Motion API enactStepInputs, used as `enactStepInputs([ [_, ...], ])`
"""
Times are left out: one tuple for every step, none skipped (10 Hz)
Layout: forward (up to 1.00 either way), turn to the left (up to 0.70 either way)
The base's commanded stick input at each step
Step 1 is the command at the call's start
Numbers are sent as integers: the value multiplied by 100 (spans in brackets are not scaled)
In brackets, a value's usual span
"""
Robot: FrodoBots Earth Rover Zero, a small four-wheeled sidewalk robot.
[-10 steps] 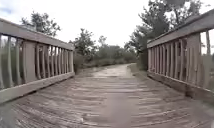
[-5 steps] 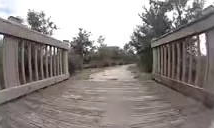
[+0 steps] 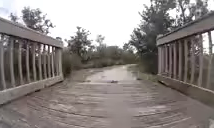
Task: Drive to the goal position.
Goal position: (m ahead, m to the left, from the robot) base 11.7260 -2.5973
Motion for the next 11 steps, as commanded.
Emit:
enactStepInputs([
  [70, 0],
  [70, 0],
  [70, 0],
  [70, 0],
  [70, 0],
  [70, 0],
  [70, 0],
  [70, 0],
  [70, 0],
  [70, 0],
  [70, 0],
])
